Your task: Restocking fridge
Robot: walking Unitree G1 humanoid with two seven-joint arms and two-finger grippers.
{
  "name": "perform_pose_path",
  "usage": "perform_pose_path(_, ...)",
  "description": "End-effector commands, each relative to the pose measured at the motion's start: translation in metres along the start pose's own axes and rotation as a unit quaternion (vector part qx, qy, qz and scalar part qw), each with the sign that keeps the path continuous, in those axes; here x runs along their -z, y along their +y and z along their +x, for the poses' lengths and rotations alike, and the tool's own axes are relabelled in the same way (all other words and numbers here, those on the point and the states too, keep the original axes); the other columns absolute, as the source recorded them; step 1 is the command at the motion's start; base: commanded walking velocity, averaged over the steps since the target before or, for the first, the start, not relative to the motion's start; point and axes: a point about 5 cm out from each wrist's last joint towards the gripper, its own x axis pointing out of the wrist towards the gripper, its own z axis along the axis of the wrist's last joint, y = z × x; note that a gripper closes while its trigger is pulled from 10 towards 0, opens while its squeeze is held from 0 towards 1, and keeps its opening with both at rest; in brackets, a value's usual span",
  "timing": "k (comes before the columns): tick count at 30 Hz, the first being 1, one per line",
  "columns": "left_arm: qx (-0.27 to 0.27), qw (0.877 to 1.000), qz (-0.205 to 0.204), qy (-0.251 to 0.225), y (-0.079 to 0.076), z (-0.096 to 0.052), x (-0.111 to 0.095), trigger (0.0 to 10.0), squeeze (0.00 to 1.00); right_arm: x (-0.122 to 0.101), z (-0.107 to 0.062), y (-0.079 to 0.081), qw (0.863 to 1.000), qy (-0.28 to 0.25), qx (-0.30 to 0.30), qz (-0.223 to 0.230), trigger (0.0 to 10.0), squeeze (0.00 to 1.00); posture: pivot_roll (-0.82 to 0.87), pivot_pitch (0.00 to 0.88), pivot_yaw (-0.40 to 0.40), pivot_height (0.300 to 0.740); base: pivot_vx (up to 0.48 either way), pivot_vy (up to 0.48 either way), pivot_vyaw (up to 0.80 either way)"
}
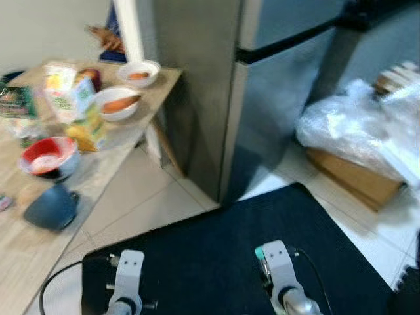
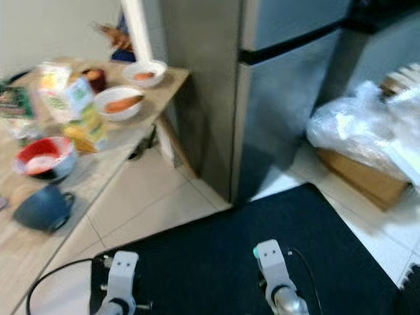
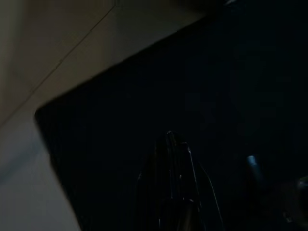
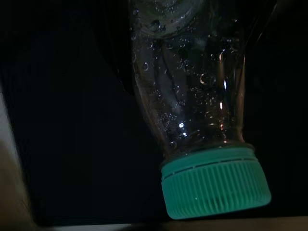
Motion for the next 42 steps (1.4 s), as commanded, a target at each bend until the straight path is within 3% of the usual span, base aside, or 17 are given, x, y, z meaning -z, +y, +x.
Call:
perform_pose_path(1, -0.001, 1.000, 0.001, 0.017, 0.0021, -0.0037, 0.0090, 10.0, 0.00, 0.0005, 0.0000, -0.0003, 1.000, 0.002, 0.004, 0.006, 10.0, 0.00, -0.08, 0.063, 0.052, 0.740, 0.000, 0.000, -0.80)
perform_pose_path(16, 0.005, 1.000, 0.006, 0.019, 0.0012, -0.0043, 0.0103, 10.0, 0.00, 0.0031, -0.0008, -0.0013, 1.000, 0.007, 0.012, 0.022, 10.0, 0.00, -0.08, 0.062, 0.051, 0.740, 0.000, 0.000, -0.80)
perform_pose_path(30, -0.011, 1.000, -0.007, 0.011, 0.0032, -0.0057, 0.0108, 10.0, 0.00, 0.0038, -0.0017, 0.0013, 1.000, 0.001, 0.000, 0.019, 10.0, 0.00, -0.08, 0.066, 0.045, 0.740, 0.000, 0.000, 0.00)
perform_pose_path(42, -0.010, 1.000, -0.008, 0.011, -0.0006, -0.0057, 0.0113, 10.0, 0.00, 0.0028, -0.0016, 0.0015, 1.000, -0.002, -0.002, 0.014, 10.0, 0.00, -0.08, 0.067, 0.046, 0.740, 0.363, 0.000, 0.00)
